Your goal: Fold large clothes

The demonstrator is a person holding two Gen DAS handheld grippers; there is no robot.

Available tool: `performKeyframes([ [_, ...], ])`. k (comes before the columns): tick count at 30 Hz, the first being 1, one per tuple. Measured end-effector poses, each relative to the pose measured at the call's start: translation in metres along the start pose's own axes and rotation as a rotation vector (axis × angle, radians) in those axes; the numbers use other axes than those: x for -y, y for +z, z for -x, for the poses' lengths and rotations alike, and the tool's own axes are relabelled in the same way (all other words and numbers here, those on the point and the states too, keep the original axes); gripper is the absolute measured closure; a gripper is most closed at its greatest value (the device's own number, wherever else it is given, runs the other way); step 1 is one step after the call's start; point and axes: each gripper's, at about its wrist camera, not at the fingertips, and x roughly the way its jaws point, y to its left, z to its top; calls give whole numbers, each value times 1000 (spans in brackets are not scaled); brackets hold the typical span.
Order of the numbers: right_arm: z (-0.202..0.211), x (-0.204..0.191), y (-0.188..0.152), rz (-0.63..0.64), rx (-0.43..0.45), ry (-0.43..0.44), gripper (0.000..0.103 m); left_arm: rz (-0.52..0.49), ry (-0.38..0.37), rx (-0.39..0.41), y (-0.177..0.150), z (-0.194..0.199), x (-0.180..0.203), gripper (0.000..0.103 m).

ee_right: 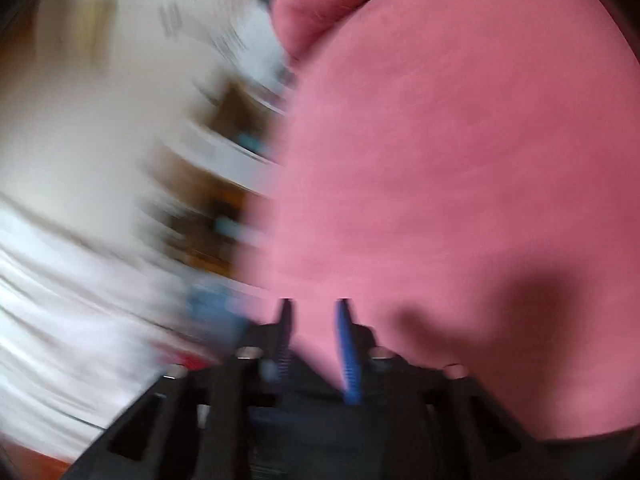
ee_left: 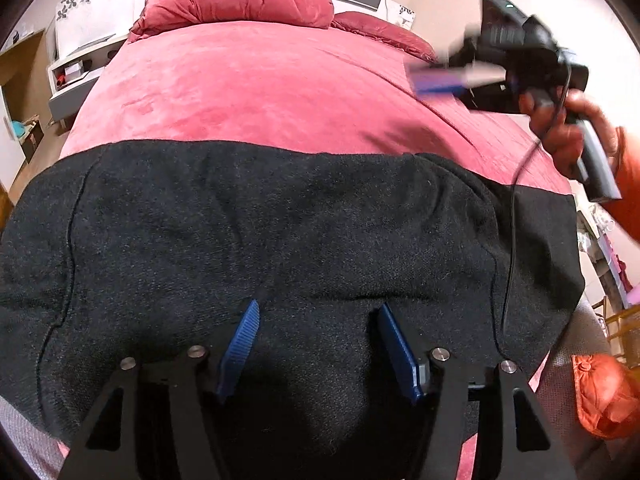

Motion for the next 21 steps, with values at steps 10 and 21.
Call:
performKeyframes([
  [10,-70,18,-56,-72,-355,17,79,39,29,33,3,19,-3,41],
  [21,56,-43,-47,279,422,-484,103,177,85,46,7,16,-34,54],
])
